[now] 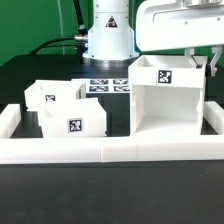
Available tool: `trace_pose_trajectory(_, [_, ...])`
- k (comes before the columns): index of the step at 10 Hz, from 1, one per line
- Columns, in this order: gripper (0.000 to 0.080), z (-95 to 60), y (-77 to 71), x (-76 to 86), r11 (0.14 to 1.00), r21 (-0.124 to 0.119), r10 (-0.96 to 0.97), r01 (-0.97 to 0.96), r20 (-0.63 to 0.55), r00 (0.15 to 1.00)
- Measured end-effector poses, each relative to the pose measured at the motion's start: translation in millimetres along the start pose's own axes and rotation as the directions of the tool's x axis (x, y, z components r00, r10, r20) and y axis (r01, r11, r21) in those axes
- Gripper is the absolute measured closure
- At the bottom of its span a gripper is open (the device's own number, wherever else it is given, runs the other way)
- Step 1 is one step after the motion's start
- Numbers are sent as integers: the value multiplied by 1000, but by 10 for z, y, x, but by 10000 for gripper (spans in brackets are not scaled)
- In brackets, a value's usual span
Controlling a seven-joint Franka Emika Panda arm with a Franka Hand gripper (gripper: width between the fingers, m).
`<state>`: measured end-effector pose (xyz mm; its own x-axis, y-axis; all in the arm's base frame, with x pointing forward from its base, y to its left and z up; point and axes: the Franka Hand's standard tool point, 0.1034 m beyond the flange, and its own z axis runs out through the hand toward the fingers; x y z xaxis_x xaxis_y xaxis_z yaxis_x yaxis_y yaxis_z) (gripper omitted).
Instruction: Assemble drawer
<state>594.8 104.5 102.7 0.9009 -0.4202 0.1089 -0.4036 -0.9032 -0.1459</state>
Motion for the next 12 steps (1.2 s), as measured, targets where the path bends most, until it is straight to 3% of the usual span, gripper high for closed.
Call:
trace_pose_trajectory(3, [761,-20,41,88,977,8,212,-212,-13,977])
trace_pose_trajectory(7, [761,-42,5,109,936,28,350,-350,-14,937])
trace_pose_trajectory(9, [761,-55,64,150,876,41,480,-480,0,877])
trace_pose_trajectory(12, [757,-53,161,226,720,56,691,-691,32,722])
